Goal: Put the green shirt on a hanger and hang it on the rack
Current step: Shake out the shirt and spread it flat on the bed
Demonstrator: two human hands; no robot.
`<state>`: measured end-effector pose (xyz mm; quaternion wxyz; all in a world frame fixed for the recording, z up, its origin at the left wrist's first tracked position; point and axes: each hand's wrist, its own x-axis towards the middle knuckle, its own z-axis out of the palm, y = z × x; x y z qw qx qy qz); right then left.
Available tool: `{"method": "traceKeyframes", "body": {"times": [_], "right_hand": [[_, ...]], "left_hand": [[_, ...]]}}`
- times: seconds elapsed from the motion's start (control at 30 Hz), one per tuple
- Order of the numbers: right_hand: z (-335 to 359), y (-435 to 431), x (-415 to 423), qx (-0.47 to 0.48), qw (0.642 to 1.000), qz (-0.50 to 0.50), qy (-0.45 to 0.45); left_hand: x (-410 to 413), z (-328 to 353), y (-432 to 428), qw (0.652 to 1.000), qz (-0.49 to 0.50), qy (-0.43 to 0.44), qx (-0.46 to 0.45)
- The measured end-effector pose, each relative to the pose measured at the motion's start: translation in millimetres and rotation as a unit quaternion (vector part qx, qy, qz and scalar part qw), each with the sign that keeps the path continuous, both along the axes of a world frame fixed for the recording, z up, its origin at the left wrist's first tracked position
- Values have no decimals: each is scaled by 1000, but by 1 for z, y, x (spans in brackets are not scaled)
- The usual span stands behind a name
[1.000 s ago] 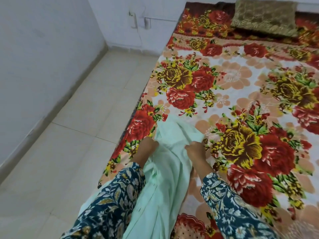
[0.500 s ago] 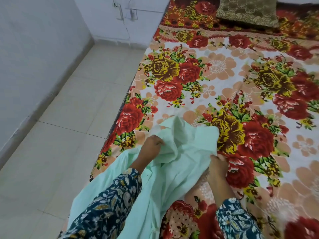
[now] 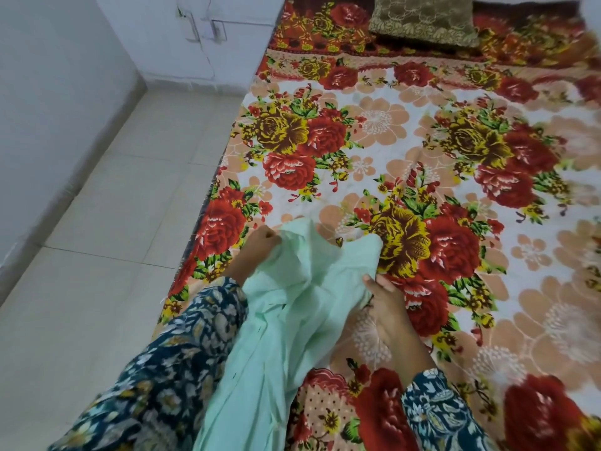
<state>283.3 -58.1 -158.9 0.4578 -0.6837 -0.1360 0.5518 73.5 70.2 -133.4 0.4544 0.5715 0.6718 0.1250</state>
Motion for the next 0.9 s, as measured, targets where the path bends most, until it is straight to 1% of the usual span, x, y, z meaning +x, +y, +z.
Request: {"method": "traceKeyframes", "body": {"times": [0.1,0.2,0.27,0.3,0.33,0.37,0.43,0.47,0.53,0.6,0.67,0.7,0.73,0.77,0.8,0.83,0.87,0.9], "right_hand": [[37,-14,-12,50,998,18,32],[86,-32,-26,117,992,34,8],[123,-44,-30,155,987,39,-23],[145,-54,-31,175,983,40,-39],[168,-65,-31,197,978,40,-55],[190,-74,-28,222,971,47,-72],[228,-84,-19,261,956,70,-112],[250,-94,-15,278,949,76,-130],[292,-117,-5,319,931,79,-157],[329,-139,6,358,911,88,-187],[362,-162,19,395,891,91,-207],[379,-177,27,411,881,92,-216],[397,-192,35,427,870,93,-228],[412,-202,43,437,862,98,-239],[427,-214,50,445,854,105,-248],[442,-228,60,453,846,117,-256],[455,-240,69,455,840,132,-263],[466,-246,77,453,836,144,-272]], "left_hand": [[-28,62,-20,994,54,-84,50],[-59,140,-44,978,71,-180,80],[-79,194,-58,970,31,-232,71],[-89,222,-71,968,-5,-245,58],[-99,250,-86,969,-51,-240,43],[-104,273,-97,972,-107,-209,31],[-110,314,-113,976,-198,-81,32],[-111,335,-125,972,-230,-15,48],[-110,375,-149,955,-267,93,85],[-105,410,-176,932,-284,176,141],[-100,440,-204,910,-271,218,228],[-96,452,-221,905,-248,206,279],[-92,464,-239,907,-218,161,322],[-88,473,-254,917,-185,78,344],[-83,480,-269,925,-153,-22,346],[-74,485,-288,923,-127,-108,347],[-66,487,-302,917,-98,-161,352],[-58,490,-312,910,-69,-177,369]]}}
